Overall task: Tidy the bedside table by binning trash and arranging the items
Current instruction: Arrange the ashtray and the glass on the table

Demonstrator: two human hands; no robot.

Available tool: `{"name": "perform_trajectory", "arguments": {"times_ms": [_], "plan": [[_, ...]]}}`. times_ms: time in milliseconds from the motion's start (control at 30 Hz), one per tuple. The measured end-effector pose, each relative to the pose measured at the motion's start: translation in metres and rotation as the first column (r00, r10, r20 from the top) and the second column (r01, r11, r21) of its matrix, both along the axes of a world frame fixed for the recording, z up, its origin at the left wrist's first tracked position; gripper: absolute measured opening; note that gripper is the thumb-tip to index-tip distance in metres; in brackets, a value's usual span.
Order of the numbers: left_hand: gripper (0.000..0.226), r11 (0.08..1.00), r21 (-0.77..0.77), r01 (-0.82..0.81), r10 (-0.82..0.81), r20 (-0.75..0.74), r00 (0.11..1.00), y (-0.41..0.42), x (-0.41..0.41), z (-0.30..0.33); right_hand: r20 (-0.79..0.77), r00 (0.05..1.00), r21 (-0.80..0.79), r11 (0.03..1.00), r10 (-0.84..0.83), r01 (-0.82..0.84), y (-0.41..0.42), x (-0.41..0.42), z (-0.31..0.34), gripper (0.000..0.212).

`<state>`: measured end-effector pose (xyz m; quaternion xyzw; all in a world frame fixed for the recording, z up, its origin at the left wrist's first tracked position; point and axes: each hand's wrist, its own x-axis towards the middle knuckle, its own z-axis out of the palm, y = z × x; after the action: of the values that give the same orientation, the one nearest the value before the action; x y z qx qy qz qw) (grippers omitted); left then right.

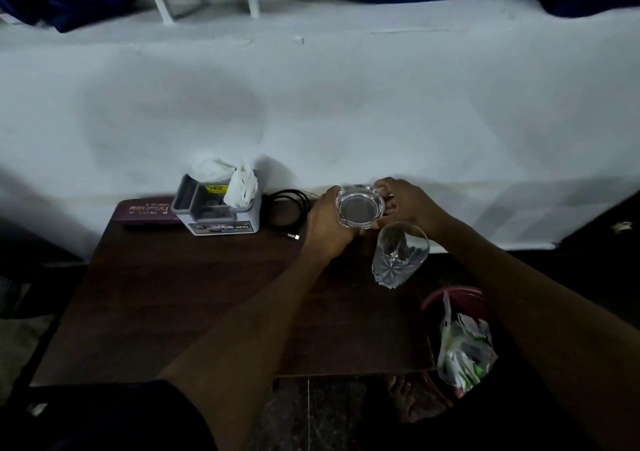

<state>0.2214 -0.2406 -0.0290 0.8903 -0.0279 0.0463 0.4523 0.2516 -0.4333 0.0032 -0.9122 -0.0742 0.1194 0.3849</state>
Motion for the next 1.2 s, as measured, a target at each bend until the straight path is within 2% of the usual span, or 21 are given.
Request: {"name": "perform_trajectory", "arguments": {"times_ms": [100,267,733,967,1100,1200], "plan": [[0.063,0.999,0.003,0.049,-0.049,-0.008,0.999,0.003,0.002,0.005,0.018,1.0,-0.04,0.999,0.011,-0.01,-0.001,-0.003,0.001,0.085],[0.057,0.996,0.033,0.085,-0.085,0.007,0.996,0.007,0.003,0.011,0.002,1.0,-0.008,1.0,-0.013,0.013,0.002,-0.005,-0.003,0.084],[0.06,0.999,-0.003,0.032,-0.032,0.055,0.998,0.007,0.001,0.011,0.016,1.0,0.035,0.999,0.007,-0.007,0.0,0.004,-0.012,0.084],[0.058,1.0,-0.015,0.019,-0.018,0.027,0.999,0.007,0.002,0.009,0.007,1.0,0.07,0.998,-0.011,0.011,-0.001,0.003,-0.015,0.088],[0.067,1.0,0.003,0.025,-0.025,0.006,1.0,0.01,0.001,0.01,-0.035,0.999,0.052,0.998,-0.02,0.021,-0.006,-0.001,-0.006,0.095],[0.093,1.0,0.012,0.001,0.0,-0.04,0.999,0.016,-0.01,0.008,-0.005,0.999,0.036,0.998,-0.053,0.053,-0.029,-0.016,0.012,0.076]]}}
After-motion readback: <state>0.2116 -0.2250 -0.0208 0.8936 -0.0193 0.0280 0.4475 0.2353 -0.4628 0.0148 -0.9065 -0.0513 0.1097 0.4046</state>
